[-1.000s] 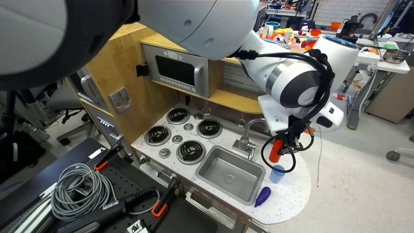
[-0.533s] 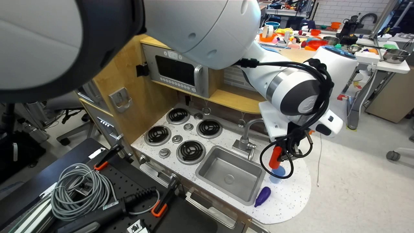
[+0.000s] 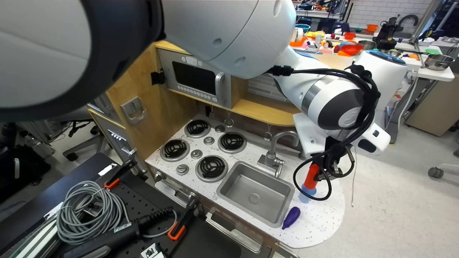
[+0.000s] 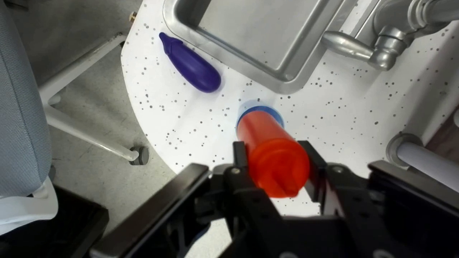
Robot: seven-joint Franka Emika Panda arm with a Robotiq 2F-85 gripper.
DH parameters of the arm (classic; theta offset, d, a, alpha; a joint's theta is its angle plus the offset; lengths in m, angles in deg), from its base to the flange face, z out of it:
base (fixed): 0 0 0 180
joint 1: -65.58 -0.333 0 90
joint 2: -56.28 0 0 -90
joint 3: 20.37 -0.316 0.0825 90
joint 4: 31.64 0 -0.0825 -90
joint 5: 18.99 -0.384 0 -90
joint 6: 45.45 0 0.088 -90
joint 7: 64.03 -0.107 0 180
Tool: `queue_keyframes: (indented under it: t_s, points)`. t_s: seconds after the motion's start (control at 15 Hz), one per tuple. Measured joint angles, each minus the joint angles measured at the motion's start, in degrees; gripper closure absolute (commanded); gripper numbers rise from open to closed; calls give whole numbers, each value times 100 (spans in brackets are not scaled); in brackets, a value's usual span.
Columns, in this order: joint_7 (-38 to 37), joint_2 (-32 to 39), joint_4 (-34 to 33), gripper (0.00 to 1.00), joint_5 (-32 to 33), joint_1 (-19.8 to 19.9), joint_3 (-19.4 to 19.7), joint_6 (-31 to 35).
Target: Take the sauce bottle on the stove and put it in the grey cup
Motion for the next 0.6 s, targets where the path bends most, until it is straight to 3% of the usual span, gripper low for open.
queue_keyframes:
  t_s: [0.6]
  points:
    - [0,30,-183,86,2,200,93,-34]
